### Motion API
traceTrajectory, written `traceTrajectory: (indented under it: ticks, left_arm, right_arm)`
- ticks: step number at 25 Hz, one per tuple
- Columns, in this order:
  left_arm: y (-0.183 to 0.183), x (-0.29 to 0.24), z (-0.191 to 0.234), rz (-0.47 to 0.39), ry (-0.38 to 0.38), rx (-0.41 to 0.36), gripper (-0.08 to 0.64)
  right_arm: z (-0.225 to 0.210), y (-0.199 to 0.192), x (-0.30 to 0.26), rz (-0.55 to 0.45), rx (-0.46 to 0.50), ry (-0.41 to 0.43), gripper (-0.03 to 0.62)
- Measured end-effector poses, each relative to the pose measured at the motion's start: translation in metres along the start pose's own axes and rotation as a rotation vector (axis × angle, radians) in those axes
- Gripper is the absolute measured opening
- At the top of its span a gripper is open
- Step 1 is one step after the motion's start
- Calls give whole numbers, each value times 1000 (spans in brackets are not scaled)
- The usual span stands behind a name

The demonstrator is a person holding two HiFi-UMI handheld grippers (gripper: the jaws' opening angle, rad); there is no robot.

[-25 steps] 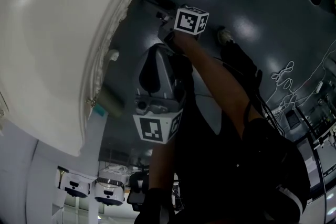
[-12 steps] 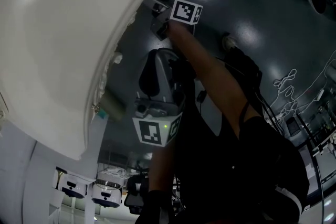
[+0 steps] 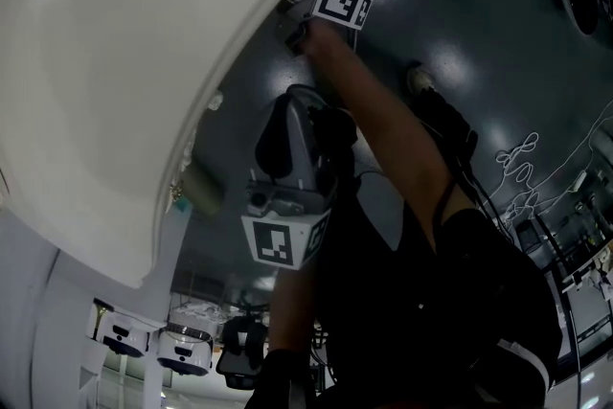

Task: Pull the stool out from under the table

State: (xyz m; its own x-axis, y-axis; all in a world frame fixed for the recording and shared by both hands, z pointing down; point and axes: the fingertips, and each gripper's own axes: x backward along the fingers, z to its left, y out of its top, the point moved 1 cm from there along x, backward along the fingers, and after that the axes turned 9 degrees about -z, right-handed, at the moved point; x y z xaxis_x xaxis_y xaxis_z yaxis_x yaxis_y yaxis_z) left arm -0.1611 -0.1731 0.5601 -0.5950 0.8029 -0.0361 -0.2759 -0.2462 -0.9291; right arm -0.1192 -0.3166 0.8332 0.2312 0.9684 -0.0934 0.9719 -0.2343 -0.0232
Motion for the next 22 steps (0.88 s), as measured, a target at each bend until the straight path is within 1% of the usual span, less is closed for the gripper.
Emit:
traceTrajectory:
  ticks: [3, 5, 7, 9, 12, 14, 17, 22]
  left_arm:
    - [0, 1, 0, -3, 8, 8, 9]
    - [-3, 2, -1, 0, 8, 11, 9]
    - [-5, 3, -1, -2, 6, 12, 9]
    - [-5, 4, -2, -2, 4, 12, 9]
    - [-5, 6, -2, 2, 6, 13, 9]
    - [-6, 7, -1, 1, 6, 15, 9]
    - [-10, 7, 2, 2, 4, 13, 9]
    - [-13, 7, 6, 2, 7, 3, 9]
  right_arm:
    - [-4, 0, 0, -3, -12, -3, 534]
    - [-5, 1, 1, -2, -17, 5, 508]
    - [-5, 2, 2, -8, -36, 15, 511]
    - [-6, 3, 2, -22, -50, 5, 531]
    - [-18, 1, 2, -26, -65, -45, 587]
    - [-26, 2, 2, -31, -78, -61, 597]
    - [-29, 4, -1, -29, -72, -43, 597]
    - [-26, 4, -6, -33, -76, 20, 598]
